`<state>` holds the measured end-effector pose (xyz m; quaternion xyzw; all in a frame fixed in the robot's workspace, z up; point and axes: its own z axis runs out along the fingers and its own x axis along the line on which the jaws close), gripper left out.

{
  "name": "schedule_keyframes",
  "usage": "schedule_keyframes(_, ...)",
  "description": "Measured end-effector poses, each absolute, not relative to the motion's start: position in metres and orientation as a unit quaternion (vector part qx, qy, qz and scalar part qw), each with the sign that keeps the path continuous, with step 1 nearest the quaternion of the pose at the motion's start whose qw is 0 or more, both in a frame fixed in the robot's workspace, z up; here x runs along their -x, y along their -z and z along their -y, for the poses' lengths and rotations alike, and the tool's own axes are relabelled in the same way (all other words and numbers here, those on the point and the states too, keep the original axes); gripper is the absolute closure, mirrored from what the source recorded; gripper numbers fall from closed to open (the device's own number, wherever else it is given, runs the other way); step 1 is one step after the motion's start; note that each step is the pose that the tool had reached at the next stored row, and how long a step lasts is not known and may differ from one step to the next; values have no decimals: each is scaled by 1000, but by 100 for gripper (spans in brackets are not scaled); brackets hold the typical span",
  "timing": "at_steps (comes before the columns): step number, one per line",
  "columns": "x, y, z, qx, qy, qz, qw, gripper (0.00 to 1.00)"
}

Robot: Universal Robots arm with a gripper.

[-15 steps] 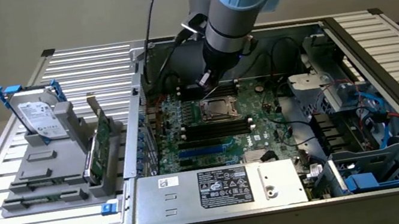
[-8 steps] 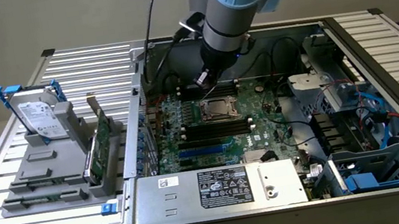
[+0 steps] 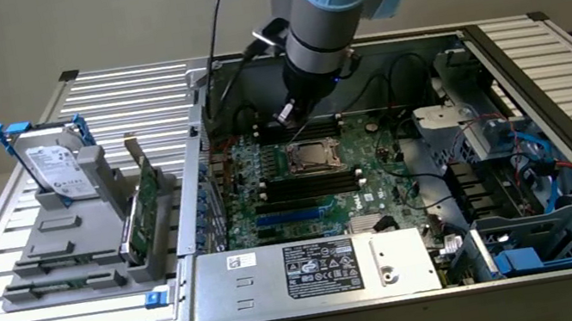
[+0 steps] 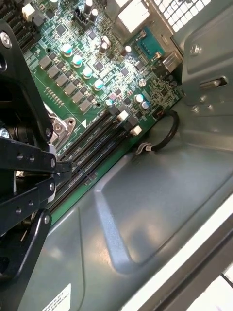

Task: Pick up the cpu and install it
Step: 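Install the first cpu locking lever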

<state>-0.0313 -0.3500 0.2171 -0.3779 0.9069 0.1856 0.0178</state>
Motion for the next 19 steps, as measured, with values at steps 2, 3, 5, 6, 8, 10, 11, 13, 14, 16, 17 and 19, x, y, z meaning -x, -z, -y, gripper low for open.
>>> schedule_keyframes(2,33,-217,350,377,-187,-907,15,89)
schedule_keyframes(3,34,-217,350,377,-188,-907,13,89)
schedule_keyframes(5,36,-217,350,376,-189,-907,9,89)
schedule_keyframes(6,37,-217,350,376,-189,-907,9,89)
schedule_keyframes(8,38,-217,350,376,-187,-908,8,89)
schedule_keyframes(10,38,-217,350,376,-184,-908,7,89)
schedule_keyframes(11,38,-217,350,376,-182,-909,6,89)
schedule_keyframes(13,39,-217,349,375,-180,-909,5,89)
schedule_keyframes(14,39,-217,349,375,-179,-910,5,89)
schedule_keyframes(16,40,-217,348,374,-178,-910,5,89)
schedule_keyframes(17,40,-217,348,373,-178,-911,5,89)
schedule_keyframes(19,40,-217,348,373,-177,-911,5,89)
